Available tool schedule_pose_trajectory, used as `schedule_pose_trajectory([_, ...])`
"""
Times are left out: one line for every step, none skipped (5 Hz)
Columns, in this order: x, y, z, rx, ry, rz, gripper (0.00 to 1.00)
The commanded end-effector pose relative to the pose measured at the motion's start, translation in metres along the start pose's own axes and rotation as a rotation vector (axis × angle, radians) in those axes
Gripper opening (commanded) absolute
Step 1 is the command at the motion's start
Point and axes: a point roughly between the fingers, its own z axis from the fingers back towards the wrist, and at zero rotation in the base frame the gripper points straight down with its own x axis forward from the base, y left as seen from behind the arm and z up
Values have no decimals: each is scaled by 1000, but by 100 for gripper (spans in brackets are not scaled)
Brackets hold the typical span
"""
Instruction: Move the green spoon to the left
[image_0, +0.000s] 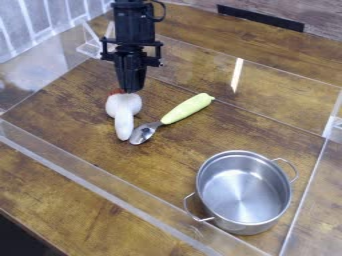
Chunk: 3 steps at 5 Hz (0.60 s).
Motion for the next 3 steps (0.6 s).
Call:
schedule_pose_trajectory([-8,5,50,44,-135,3,0])
schedule_pose_trajectory([-4,-2,46,36,-127,-14,100])
schedule_pose_trajectory([-1,-5,38,26,-110,-20,100])
